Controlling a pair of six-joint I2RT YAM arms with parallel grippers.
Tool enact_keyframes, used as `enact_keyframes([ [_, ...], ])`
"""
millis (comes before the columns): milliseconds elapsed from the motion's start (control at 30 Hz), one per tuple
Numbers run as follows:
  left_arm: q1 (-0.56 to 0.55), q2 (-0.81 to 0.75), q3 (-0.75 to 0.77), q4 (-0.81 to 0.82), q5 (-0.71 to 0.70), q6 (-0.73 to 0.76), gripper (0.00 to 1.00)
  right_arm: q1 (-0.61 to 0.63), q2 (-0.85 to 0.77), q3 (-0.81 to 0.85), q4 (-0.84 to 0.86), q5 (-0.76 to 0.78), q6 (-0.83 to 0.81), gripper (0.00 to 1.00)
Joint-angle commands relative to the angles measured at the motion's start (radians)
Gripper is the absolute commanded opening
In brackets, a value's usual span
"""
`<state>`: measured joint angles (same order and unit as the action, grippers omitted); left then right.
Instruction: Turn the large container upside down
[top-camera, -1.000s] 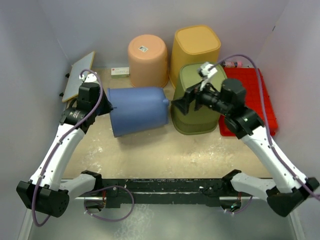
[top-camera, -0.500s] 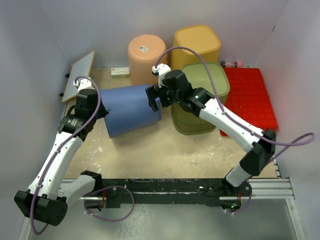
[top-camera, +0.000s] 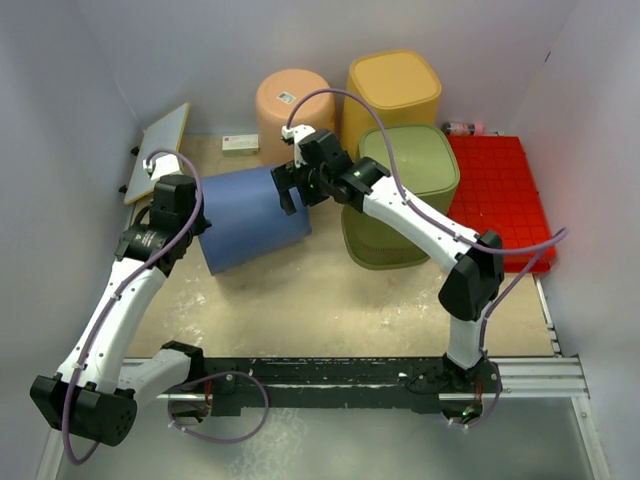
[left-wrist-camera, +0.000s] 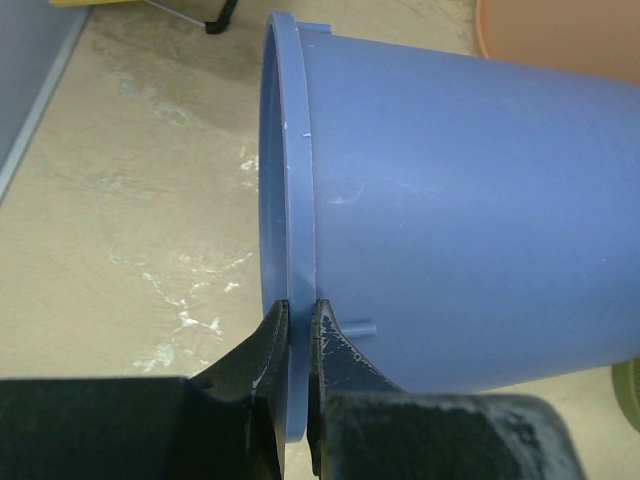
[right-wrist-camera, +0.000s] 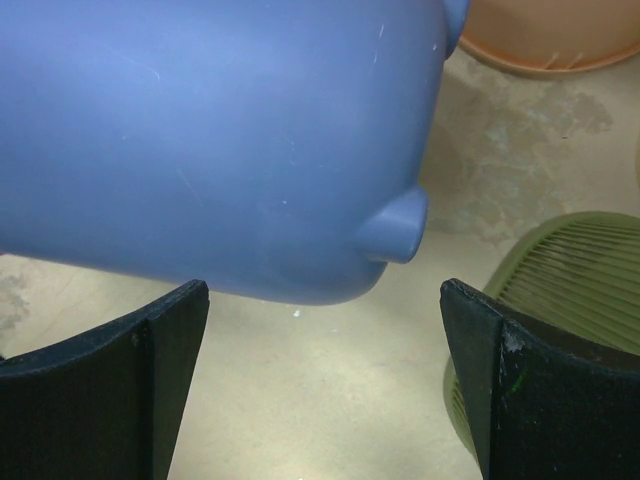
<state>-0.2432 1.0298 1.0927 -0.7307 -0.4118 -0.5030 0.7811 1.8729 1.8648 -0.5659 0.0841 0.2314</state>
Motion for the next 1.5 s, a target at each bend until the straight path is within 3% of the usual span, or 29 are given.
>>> enact_keyframes([
  [0, 0.028, 0.026, 0.009, -0.155, -0.105, 0.086, 0.00, -0.018, 0.014, 0.065, 0.013, -0.085, 0.033, 1.00],
  [333, 0.039, 0.019, 0.005, -0.174, -0.133, 0.092, 0.00, -0.053, 0.097, 0.107, 0.039, -0.194, 0.079, 1.00],
  [967, 0.040, 0.033, -0.006, -0.152, -0.077, 0.086, 0.00, -0.071, 0.127, 0.026, 0.196, -0.431, 0.176, 1.00],
  [1467, 0.039, 0.049, -0.033, -0.067, 0.120, 0.032, 0.00, -0.070, -0.072, -0.153, 0.510, -0.653, 0.355, 1.00],
])
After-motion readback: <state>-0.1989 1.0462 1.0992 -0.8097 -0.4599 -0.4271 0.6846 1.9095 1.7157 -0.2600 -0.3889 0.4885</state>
